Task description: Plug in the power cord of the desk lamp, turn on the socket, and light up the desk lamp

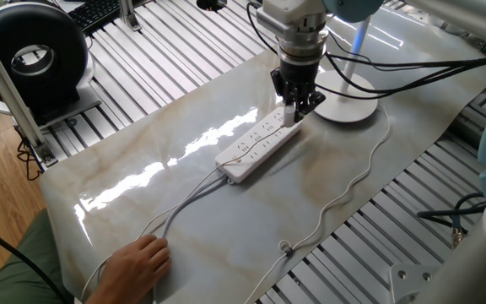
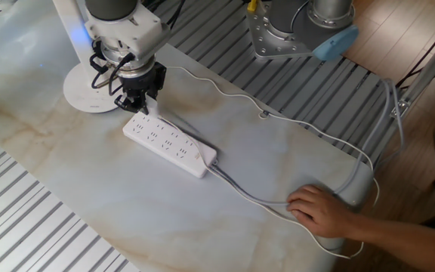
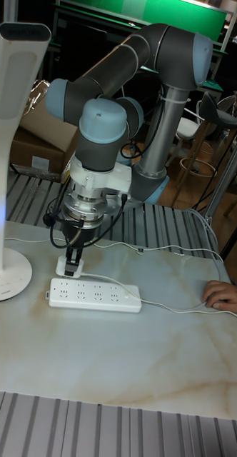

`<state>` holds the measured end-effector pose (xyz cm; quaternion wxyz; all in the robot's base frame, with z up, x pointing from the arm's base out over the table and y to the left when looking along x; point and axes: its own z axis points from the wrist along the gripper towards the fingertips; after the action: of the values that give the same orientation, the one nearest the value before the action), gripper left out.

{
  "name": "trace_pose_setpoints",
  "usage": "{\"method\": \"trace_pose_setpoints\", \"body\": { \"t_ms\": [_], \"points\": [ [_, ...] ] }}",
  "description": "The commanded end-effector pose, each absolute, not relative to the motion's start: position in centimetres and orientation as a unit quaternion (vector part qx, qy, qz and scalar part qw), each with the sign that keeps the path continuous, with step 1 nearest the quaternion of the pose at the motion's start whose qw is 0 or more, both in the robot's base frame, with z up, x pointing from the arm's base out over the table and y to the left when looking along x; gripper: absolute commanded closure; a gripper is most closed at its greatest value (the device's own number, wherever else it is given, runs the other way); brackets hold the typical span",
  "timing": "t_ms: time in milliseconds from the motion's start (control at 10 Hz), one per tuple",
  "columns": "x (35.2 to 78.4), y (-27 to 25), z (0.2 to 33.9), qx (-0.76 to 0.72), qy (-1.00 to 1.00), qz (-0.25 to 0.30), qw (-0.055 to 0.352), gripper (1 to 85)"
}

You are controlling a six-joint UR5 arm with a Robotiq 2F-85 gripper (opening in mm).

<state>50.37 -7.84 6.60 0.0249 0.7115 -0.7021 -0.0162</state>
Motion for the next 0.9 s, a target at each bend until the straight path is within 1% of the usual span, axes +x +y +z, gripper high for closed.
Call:
{"method": "trace_pose_setpoints", "body": {
  "t_ms": [0, 300, 800],
  "points": [
    [52.2, -7.5, 6.7, 0.726, -0.688, -0.009, 0.012, 84.7],
    [53.5, -7.2, 6.4, 0.731, -0.682, -0.009, 0.005, 84.7],
    [53.6, -6.5, 5.8, 0.734, -0.679, -0.014, -0.006, 84.7]
  ]
}}
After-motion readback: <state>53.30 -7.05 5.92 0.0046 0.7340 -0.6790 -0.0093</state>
